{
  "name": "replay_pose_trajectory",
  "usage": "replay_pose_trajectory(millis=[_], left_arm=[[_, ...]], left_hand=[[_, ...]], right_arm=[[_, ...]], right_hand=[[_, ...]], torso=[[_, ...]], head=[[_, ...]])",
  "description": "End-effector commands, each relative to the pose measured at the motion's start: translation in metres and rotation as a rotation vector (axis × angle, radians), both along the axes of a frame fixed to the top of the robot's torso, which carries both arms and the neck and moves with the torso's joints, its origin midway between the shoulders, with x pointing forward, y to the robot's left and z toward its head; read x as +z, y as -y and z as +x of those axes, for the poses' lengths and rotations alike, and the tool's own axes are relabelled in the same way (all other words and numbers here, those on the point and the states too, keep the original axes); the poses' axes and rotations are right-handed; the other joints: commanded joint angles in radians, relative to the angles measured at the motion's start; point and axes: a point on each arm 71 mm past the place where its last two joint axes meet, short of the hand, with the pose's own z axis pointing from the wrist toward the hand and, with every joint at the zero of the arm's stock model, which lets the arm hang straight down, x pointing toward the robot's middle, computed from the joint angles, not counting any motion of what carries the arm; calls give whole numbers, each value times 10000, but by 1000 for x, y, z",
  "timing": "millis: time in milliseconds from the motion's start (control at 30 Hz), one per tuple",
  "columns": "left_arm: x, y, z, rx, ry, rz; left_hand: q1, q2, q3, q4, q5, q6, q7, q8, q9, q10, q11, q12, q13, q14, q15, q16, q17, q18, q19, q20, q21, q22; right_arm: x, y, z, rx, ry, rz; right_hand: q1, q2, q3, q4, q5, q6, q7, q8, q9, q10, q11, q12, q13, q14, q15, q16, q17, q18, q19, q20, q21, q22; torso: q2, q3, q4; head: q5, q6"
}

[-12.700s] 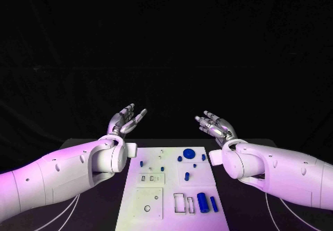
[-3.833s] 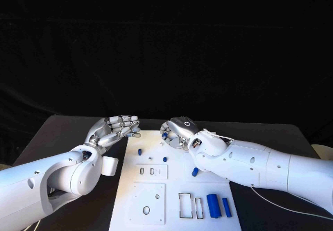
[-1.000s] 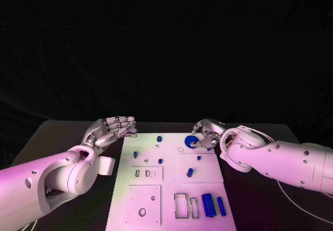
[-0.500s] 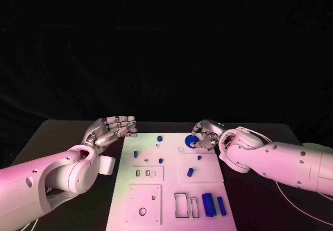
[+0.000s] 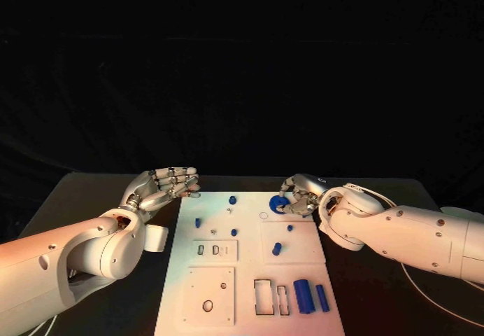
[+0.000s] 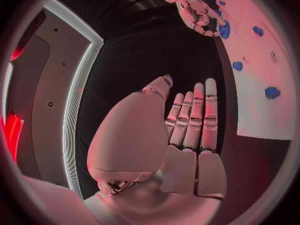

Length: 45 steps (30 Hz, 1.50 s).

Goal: Assemble the parts on the task board

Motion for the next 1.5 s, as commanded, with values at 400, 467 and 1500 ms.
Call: replay_pose_trajectory(millis=[400, 467, 1500], left_arm=[[1, 1, 0, -81, 43, -3], [1, 1, 0, -85, 44, -4], [1, 8, 0, -221, 54, -53]], left_hand=[[13, 44, 6, -74, -37, -75, 197, -61, 11, -62, 16, -36, -8, -50, -1, -37, 18, 25, -66, -15, 72, 24], [18, 53, 16, -86, -36, -77, 197, -61, 12, -66, 17, -35, -8, -55, 0, -41, 23, 25, -81, -14, 88, 34], [27, 67, 39, -120, -39, -83, 197, -61, 14, -77, 20, -33, -7, -69, 5, -53, 34, 23, -130, -9, 125, 60]], right_arm=[[2, -5, -4, 407, 661, -94], [4, -8, -5, 517, 968, -57], [18, -111, -26, 3205, 3451, -749]], right_hand=[[574, 74, 1808, -217, -54, 1228, -326, 255, -199, 466, -301, 246, 1854, 997, -164, 82, 2405, -169, 210, -203, 231, 897], [518, 29, 2003, -246, -63, 1334, -362, 251, -199, 487, -335, 267, 1875, 1000, -195, 86, 2421, -175, 223, -237, 246, 924], [-131, -361, 2844, -429, -417, 1554, -400, -32, -201, 534, -376, 294, 1911, 1029, -249, 122, 2559, -227, 339, -313, 391, 1152]], torso=[[-4, 6, -1], [-5, 5, -1], [22, -14, 23]], head=[[2, 18], [-1, 22], [42, 64]])
